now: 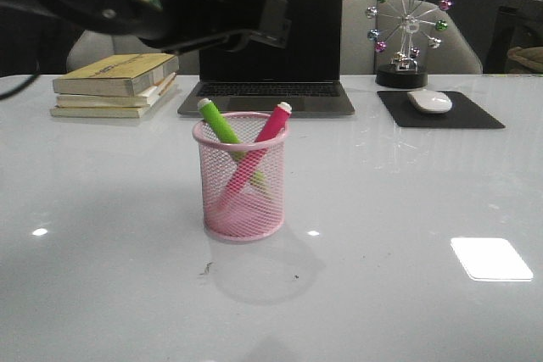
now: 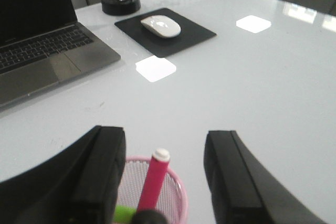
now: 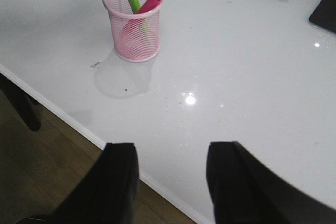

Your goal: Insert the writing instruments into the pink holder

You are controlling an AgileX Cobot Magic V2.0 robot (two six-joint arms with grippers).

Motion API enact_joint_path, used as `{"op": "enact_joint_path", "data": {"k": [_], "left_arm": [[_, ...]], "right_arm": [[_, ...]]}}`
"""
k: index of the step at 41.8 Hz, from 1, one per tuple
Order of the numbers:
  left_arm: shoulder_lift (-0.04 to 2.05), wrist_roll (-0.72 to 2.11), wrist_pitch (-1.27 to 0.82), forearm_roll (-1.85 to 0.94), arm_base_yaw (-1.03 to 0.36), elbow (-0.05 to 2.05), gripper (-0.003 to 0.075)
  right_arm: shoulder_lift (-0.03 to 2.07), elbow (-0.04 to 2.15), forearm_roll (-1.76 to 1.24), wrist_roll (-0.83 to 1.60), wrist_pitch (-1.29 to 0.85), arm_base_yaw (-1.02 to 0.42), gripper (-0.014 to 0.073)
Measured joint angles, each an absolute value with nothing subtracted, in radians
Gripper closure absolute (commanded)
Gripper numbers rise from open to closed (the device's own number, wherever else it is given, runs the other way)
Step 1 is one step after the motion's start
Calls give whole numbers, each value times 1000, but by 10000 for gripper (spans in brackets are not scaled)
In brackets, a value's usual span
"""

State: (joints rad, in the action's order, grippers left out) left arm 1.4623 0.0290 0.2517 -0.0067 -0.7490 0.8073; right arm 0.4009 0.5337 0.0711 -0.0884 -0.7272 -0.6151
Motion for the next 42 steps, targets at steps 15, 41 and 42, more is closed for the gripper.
{"op": "enact_joint_path", "data": {"k": [15,41,42], "left_arm": [[1066,29,-349,31,-753,807,306],[553,29,-643,18,-753,570,314],[544,29,-643,18,-753,562,319]], "right_arm": [[401,534,75,-88,-727,-615,166],[401,534,132,-88,-727,-615,166],[401,534,132,-88,-727,-615,166]]}}
